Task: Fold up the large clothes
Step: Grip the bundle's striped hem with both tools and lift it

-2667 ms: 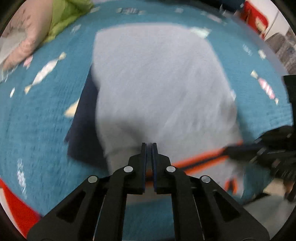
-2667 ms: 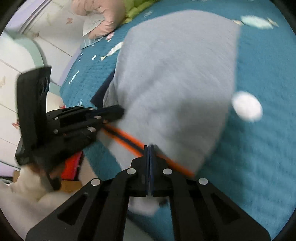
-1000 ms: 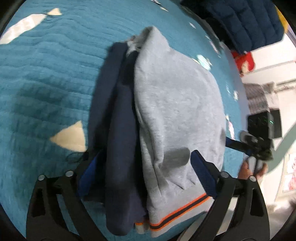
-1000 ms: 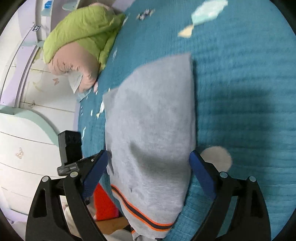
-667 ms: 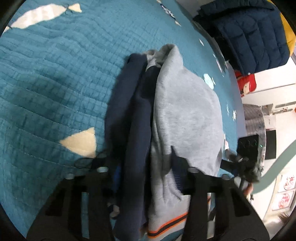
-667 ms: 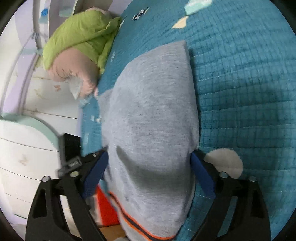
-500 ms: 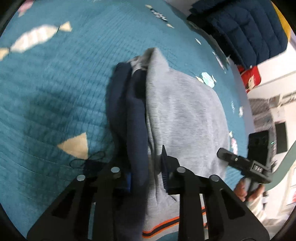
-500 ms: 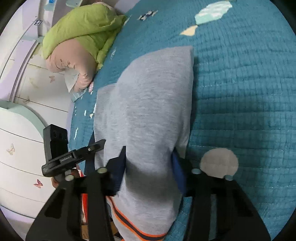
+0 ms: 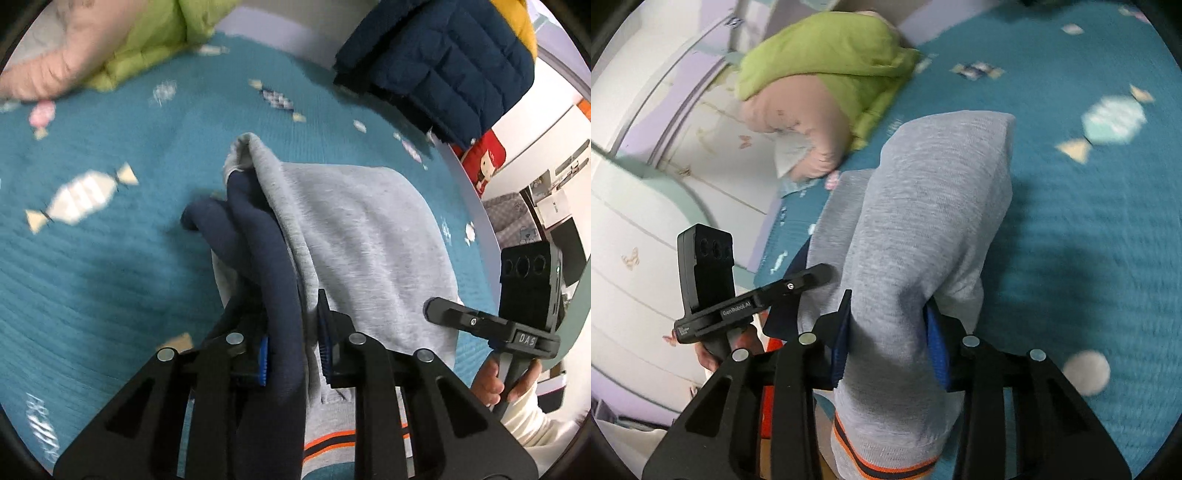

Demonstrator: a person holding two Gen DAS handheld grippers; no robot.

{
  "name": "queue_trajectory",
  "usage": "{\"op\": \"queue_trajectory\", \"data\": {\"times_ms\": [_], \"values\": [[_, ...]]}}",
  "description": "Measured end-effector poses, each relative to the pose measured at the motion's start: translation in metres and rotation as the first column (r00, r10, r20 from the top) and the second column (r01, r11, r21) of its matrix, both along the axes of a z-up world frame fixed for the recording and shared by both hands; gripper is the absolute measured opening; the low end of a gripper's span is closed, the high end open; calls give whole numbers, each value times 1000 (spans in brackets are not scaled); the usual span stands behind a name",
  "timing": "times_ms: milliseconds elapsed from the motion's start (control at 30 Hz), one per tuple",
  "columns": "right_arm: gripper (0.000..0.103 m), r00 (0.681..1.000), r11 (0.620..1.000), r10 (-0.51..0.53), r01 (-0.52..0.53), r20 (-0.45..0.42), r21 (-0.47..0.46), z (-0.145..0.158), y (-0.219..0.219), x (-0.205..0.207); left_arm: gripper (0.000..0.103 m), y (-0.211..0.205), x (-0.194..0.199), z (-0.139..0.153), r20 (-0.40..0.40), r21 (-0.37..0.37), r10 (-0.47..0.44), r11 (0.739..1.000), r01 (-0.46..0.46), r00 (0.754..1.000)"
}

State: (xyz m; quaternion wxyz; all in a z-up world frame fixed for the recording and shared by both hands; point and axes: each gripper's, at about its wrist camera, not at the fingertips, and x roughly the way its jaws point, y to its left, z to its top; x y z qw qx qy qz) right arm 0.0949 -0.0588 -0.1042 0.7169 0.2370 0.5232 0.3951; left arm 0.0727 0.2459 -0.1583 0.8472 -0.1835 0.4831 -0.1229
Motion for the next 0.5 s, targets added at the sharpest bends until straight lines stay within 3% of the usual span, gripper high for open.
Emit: {"op": "queue_trajectory", "data": {"times_ms": [200, 333, 500], "values": [[34, 986, 994, 102, -108, 130, 35, 53, 50, 14, 20, 28, -10, 59, 121, 50, 62, 996, -69, 991], [34, 968, 986, 151, -161, 199, 35, 86, 88, 26, 20, 55, -12, 100, 193, 99, 114, 986, -135, 975], [34, 953, 976, 160, -192, 256, 102, 119, 139, 53, 20, 94, -11, 150, 277, 144, 155, 969, -201, 948]]}}
